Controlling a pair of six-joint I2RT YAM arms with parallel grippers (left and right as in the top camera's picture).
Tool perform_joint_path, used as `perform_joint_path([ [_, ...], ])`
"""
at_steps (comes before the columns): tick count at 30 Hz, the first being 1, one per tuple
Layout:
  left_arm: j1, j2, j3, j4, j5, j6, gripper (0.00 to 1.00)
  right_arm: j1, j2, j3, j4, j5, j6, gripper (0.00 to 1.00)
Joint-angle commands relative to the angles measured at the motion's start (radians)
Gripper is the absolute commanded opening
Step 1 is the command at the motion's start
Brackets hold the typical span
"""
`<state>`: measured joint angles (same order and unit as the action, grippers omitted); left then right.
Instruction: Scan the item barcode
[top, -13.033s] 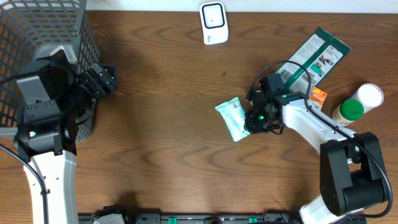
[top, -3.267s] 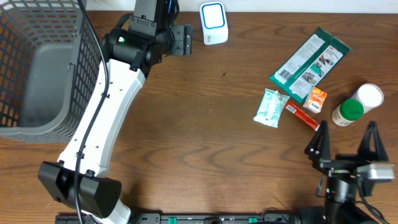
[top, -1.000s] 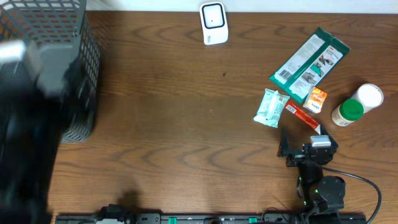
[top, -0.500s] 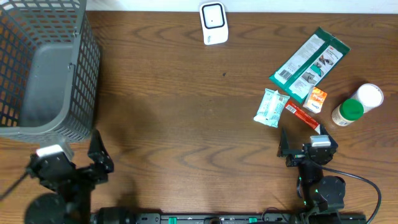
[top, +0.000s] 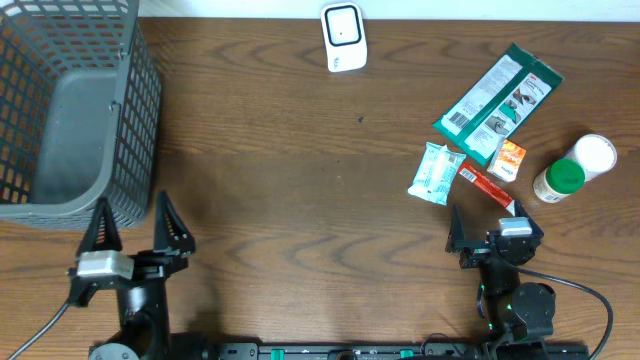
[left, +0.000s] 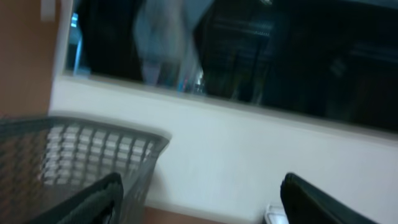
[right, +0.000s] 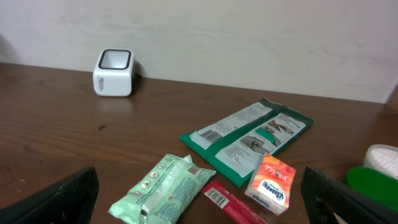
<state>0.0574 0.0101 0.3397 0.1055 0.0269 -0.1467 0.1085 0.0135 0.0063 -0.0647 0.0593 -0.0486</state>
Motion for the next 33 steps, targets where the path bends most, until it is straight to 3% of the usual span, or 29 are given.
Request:
perform_joint_path([
  [1, 0.005, -0.008, -0.163, 0.238, 0.044, -0.059, 0.81, -0.004, -0.007, -0.001, -0.004, -0.001, -0.012, 0.99],
  [4, 0.005, -0.008, -0.268, 0.339, 0.044, -0.058, 0.81, -0.004, -0.007, -0.001, -0.004, -0.001, -0.012, 0.99],
  [8, 0.005, -0.008, -0.328, 0.31, 0.044, -0.058, 0.81, -0.004, -0.007, -0.001, -0.004, -0.001, -0.012, 0.99],
  [21, 0.005, -0.008, -0.336, -0.182, -0.002, -0.027, 0.81, -0.004, -0.007, -0.001, -0.004, -0.001, -0.012, 0.99],
  [33, 0.005, -0.006, -0.336, -0.176, -0.01, -0.008, 0.81, -0.004, -0.007, -0.001, -0.004, -0.001, -0.013, 0.99],
])
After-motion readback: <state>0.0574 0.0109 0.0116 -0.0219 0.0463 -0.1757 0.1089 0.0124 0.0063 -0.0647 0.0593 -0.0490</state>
